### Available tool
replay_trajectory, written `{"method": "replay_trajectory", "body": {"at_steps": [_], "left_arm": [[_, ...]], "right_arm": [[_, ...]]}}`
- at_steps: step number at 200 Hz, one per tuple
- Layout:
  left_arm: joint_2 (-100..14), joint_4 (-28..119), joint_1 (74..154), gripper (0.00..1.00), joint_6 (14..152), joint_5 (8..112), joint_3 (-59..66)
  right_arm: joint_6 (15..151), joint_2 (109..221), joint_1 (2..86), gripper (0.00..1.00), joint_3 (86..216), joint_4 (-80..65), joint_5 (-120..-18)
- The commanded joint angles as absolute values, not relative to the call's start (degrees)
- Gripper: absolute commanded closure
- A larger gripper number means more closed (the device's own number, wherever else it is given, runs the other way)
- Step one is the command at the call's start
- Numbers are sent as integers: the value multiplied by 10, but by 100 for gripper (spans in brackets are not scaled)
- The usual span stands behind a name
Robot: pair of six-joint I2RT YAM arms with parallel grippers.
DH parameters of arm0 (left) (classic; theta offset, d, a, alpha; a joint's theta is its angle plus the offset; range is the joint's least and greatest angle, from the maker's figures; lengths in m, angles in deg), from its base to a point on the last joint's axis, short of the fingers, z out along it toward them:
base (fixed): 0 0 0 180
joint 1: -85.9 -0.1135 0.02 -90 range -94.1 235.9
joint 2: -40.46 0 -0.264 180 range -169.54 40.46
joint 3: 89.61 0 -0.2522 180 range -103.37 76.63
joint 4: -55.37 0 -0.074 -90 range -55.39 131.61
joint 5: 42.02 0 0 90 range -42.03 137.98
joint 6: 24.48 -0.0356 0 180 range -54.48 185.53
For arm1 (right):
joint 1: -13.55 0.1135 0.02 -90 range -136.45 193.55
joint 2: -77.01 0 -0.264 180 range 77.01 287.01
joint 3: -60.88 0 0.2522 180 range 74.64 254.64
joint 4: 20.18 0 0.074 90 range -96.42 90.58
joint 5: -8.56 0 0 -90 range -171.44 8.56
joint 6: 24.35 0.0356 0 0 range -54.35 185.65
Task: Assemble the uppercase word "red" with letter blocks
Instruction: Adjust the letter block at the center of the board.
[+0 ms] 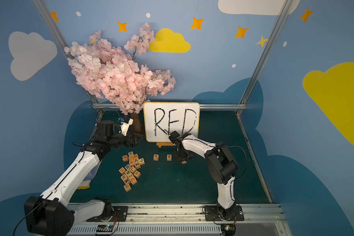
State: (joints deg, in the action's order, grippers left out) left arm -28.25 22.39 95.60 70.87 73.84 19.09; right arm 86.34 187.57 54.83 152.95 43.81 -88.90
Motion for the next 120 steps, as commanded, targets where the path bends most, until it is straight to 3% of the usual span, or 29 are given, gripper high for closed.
{"method": "replay_trajectory", "body": {"at_steps": [1, 41, 77, 120], "left_arm": [[-275, 226, 953, 28, 700, 737, 196], [-275, 225, 952, 28, 699, 737, 195], [-273, 225, 951, 28, 698, 737, 196], [-271, 226, 951, 28, 701, 735, 196]], "right_arm": [[863, 1886, 545, 61, 1519, 433, -893], [801, 1876, 550, 83, 1523, 442, -932], [691, 1846, 564, 84, 1499, 407, -971], [598, 1822, 564, 81, 1462, 334, -940]]}}
